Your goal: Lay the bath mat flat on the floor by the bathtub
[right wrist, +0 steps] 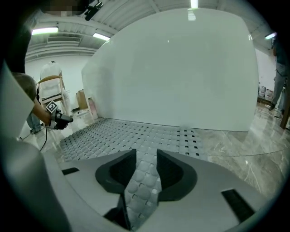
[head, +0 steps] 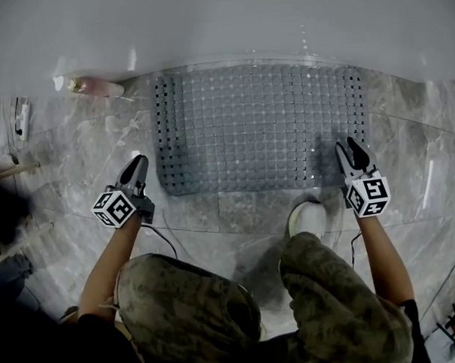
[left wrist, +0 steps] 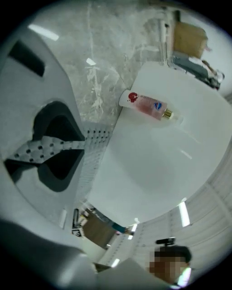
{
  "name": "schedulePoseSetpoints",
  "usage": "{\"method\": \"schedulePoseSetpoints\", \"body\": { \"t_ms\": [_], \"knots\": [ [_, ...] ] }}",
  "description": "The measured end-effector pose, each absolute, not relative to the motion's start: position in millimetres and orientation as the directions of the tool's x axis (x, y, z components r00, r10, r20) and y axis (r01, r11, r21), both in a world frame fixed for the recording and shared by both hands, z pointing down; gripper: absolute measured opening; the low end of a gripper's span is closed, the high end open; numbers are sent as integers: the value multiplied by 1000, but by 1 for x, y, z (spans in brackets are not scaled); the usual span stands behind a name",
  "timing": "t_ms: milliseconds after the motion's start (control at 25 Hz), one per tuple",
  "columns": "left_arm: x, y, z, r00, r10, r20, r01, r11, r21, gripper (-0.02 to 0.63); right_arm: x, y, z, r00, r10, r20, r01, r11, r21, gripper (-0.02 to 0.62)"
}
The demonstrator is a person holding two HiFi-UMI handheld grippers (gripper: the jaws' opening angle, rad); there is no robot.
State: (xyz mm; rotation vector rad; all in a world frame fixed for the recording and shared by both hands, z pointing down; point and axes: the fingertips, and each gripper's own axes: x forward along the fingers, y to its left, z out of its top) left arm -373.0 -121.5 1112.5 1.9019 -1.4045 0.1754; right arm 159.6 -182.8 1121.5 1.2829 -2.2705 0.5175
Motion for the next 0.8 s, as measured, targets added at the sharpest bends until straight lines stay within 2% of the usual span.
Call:
{"method": "schedulePoseSetpoints", "body": {
  "t_ms": [80, 200, 480, 800],
  "knots": [
    [-364, -132, 1091, 408, -798, 444, -846, -148, 512, 33, 155, -189, 1107, -456, -710, 537, -870, 482, -102, 95],
    [-336, -148, 1062, 477, -777, 411, -844, -275, 460, 17, 150, -195, 1078, -451, -757, 473, -884, 451, -121, 29],
    [-254, -176, 958, 544, -779, 312, -787, -345, 512, 17, 137, -188, 989, -440, -772, 458, -897, 398, -192, 18],
    [-188, -130, 797, 585, -738, 337, -772, -379, 510, 17, 207, -159, 796, -301, -834, 462, -954, 262, -149, 18]
  ]
}}
